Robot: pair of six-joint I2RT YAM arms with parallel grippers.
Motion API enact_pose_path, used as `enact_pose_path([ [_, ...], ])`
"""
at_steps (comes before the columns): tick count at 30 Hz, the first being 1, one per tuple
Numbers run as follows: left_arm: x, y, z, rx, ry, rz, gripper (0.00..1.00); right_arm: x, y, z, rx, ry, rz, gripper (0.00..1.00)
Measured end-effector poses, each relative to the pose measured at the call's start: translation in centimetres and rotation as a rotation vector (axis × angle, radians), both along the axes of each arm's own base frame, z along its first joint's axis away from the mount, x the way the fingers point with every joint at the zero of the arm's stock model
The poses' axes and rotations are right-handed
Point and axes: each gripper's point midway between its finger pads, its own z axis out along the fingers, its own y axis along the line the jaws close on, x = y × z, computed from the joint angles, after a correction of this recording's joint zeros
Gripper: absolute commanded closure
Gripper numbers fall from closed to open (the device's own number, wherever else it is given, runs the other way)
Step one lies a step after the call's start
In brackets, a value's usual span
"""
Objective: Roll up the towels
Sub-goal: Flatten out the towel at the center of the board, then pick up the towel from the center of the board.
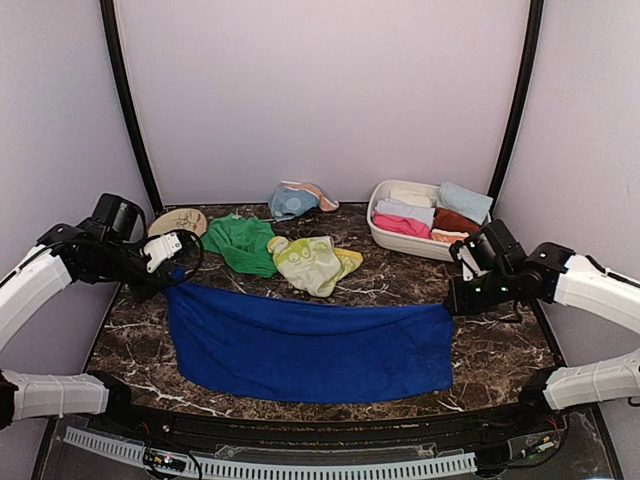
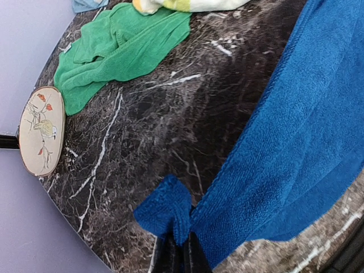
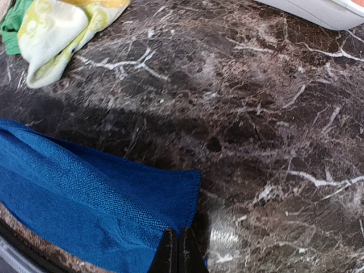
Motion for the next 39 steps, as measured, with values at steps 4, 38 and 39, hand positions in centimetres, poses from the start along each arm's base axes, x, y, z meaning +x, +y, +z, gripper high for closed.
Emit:
enact_pose_path([
  [4, 5.1, -0.2, -3.7, 0.053, -0.004, 0.054, 0.67, 3.7, -0.2, -2.1, -0.046, -0.017, -0.056, 1.0],
  [38, 14.1, -0.6, -15.2, 0.091, 0.313, -0.097, 0.61, 11.9, 1.1, -8.0, -0.205, 0.097, 0.111, 0.53],
  [39, 14.1, -0.6, -15.5, 0.089, 0.323, -0.101, 0.66, 11.8, 1.1, -8.1, -0.204, 0.1, 0.114, 0.53],
])
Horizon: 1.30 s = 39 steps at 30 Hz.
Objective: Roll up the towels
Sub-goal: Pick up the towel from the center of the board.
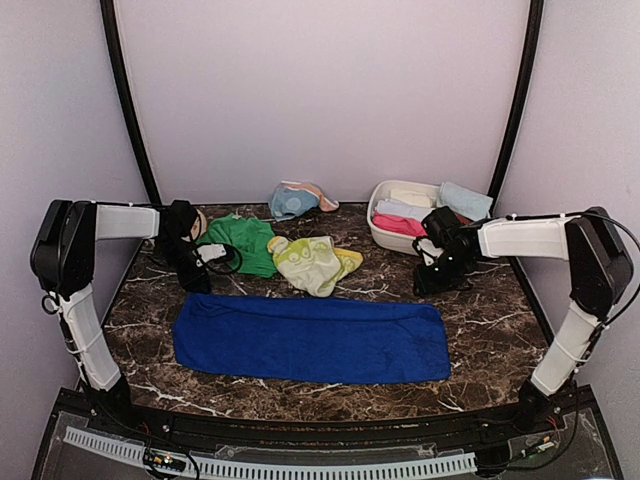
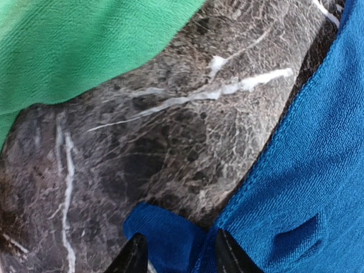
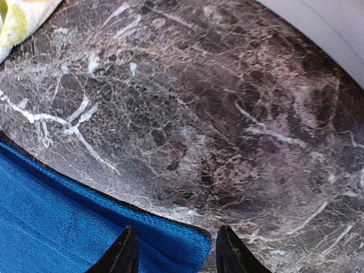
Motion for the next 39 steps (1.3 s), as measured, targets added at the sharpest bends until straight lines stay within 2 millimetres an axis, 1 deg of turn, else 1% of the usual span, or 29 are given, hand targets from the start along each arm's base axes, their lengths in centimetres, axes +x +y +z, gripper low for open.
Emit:
enact_pose_path([
  [2, -0.1, 0.1, -0.7, 0.001, 0.019, 0.002, 0.82, -0.2, 0.3, -0.6, 0.008, 0.022, 0.012, 0.53],
  [3, -0.2, 0.1, -0.9, 0.0, 0.029, 0.008, 0.97, -0.3, 0.4, -0.8, 0.014, 0.029, 0.016, 0.52],
  [4, -0.3, 0.1, -1.2, 0.001, 0.037, 0.01, 1.0, -0.3, 0.5, -0.8, 0.015, 0.032, 0.017, 0.52],
  [8, -0.2, 0.1, -1.3, -0.006, 0.041, 0.018, 1.0, -0.4, 0.6, -1.2, 0.018, 0.041, 0.018, 0.56],
  [11, -0.2, 0.1, -1.3, -0.016, 0.044, 0.036, 1.0, -0.6, 0.7, -1.8, 0.026, 0.056, 0.018, 0.67],
  [13, -0.2, 0.1, -1.1, -0.025, 0.042, 0.05, 1.0, -0.8, 0.8, -2.2, 0.032, 0.068, 0.018, 0.72],
  [14, -0.1, 0.0, -0.8, -0.03, 0.038, 0.055, 1.0, -1.0, 0.8, -2.4, 0.04, 0.076, 0.014, 0.76],
  [16, 0.0, -0.2, 0.2, -0.048, 0.019, 0.066, 1.0, -1.3, 1.0, -2.7, 0.054, 0.087, 0.018, 0.94],
  [17, 0.1, -0.3, 1.0, -0.06, 0.0, 0.071, 1.0, -1.4, 1.1, -2.7, 0.061, 0.09, 0.024, 1.0],
  [20, 0.4, -0.6, 4.0, -0.098, -0.07, 0.079, 1.0, -1.8, 1.3, -3.0, 0.089, 0.091, 0.012, 1.0],
  [22, 0.2, -0.6, 5.5, -0.113, -0.106, 0.085, 1.0, -2.2, 1.3, -2.8, 0.107, 0.084, 0.008, 1.0],
  [24, -0.2, -0.6, 6.4, -0.122, -0.126, 0.091, 1.0, -2.5, 1.3, -2.3, 0.121, 0.072, 0.001, 1.0],
  [26, -0.7, -0.5, 6.6, -0.125, -0.129, 0.097, 1.0, -2.5, 1.3, -1.7, 0.136, 0.053, -0.006, 1.0],
  [29, -1.4, -0.3, 6.2, -0.126, -0.114, 0.105, 1.0, -2.4, 1.5, -0.6, 0.158, 0.017, -0.019, 1.0],
  [33, -2.6, -0.1, 6.0, -0.133, -0.102, 0.114, 1.0, -3.1, 1.7, 0.5, 0.169, -0.019, -0.021, 1.0],
  [38, -4.0, -0.1, 6.8, -0.154, -0.12, 0.11, 1.0, -4.4, 2.5, 0.5, 0.156, -0.015, 0.001, 1.0],
  [39, -4.2, -0.1, 7.0, -0.159, -0.124, 0.109, 1.0, -4.7, 2.5, 0.5, 0.153, -0.014, 0.003, 0.97],
])
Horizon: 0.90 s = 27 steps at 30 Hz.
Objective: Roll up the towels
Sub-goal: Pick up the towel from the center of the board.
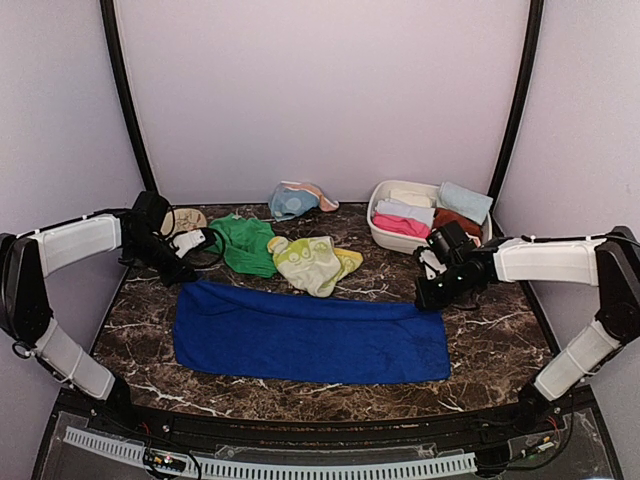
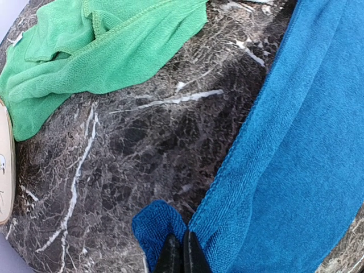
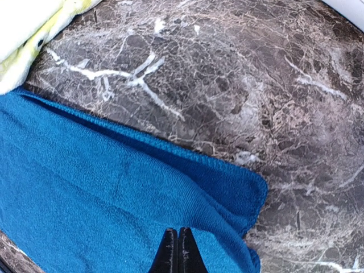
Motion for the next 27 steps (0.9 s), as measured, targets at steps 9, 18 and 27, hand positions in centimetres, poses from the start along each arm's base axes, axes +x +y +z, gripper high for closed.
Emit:
enact_pose_path([
  [9, -1.6, -0.1, 0.0, -0.018, 0.005, -0.009, 1.0, 1.1, -0.4, 0.6, -0.076, -0.011, -0.007, 0.38],
  [18, -1.6, -0.2, 0.0, -0.023, 0.007, -0.01, 1.0, 2.8, 0.2, -3.6, -0.147, 0.082, 0.014, 0.77],
  [27, -1.9, -0.1, 0.1, -0.025, 0.003, 0.007, 1.0, 1.6, 0.4, -2.0, -0.08, 0.062, 0.01, 1.0],
])
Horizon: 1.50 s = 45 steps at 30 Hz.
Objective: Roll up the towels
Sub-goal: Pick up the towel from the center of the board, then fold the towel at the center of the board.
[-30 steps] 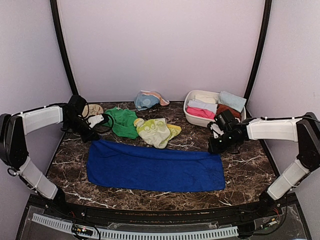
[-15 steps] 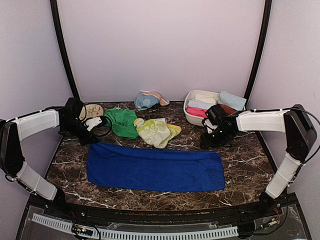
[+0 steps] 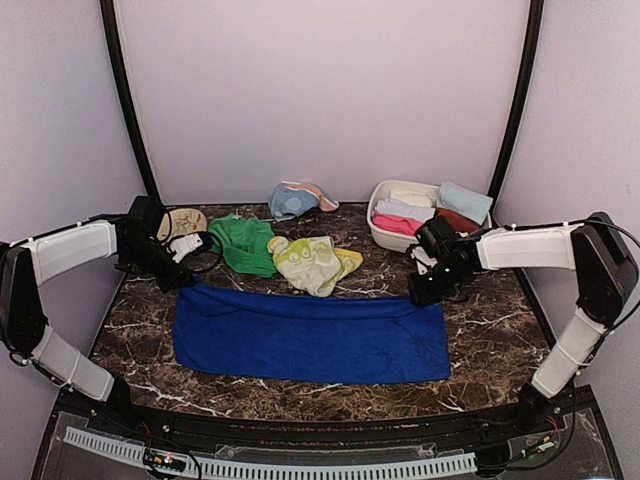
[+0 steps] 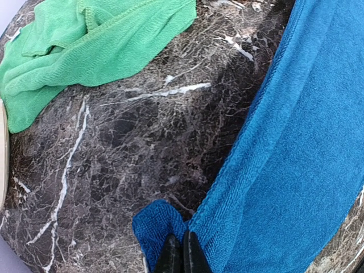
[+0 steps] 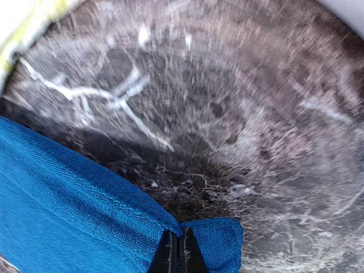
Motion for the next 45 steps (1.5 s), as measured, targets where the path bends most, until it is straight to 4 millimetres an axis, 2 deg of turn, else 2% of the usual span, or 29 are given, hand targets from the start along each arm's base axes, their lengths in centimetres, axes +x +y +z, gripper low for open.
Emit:
enact_pose_path([
  [4, 0.6, 0.3, 0.2, 0.009, -0.019, 0.026, 1.0, 1.1, -0.3, 2.5, 0.007, -0.09, -0.026, 1.0],
  [10, 2.2, 0.9, 0.7, 0.032, -0.082, 0.074, 1.0, 2.0, -0.9, 4.1, -0.003, -0.163, -0.054, 1.0],
  [19, 4.8, 1.4, 2.4, 0.048, -0.16, 0.124, 1.0, 2.8, -1.0, 4.8, -0.009, -0.206, -0.069, 1.0],
  [23, 4.6, 1.2, 2.5, 0.041, -0.16, 0.111, 1.0, 2.5, -1.1, 5.2, 0.0, -0.215, -0.07, 1.0],
  [28, 3.0, 1.1, 2.6, 0.033, -0.151, 0.086, 1.0, 0.2, -2.2, 6.9, 0.048, -0.255, -0.08, 1.0],
  [32, 1.9, 0.9, 3.2, 0.017, -0.158, 0.075, 1.0, -0.5, -2.5, 7.7, 0.079, -0.275, -0.095, 1.0],
  [36, 1.9, 1.0, 3.3, 0.014, -0.18, 0.08, 1.0, -0.4, -2.7, 7.3, 0.078, -0.281, -0.105, 1.0],
  [40, 3.7, 1.3, 2.3, 0.035, -0.197, 0.108, 1.0, 0.9, -2.2, 5.6, 0.042, -0.257, -0.11, 1.0],
  [41, 4.1, 1.3, 1.8, 0.039, -0.195, 0.116, 0.97, 1.4, -2.0, 5.0, 0.029, -0.251, -0.111, 1.0],
  [43, 5.2, 1.4, 0.6, 0.046, -0.187, 0.132, 0.8, 2.3, -1.8, 3.4, 0.0, -0.234, -0.115, 0.96],
  [45, 5.8, 1.4, -0.8, 0.048, -0.168, 0.139, 0.7, 2.7, -1.9, 2.3, -0.025, -0.22, -0.117, 0.93],
])
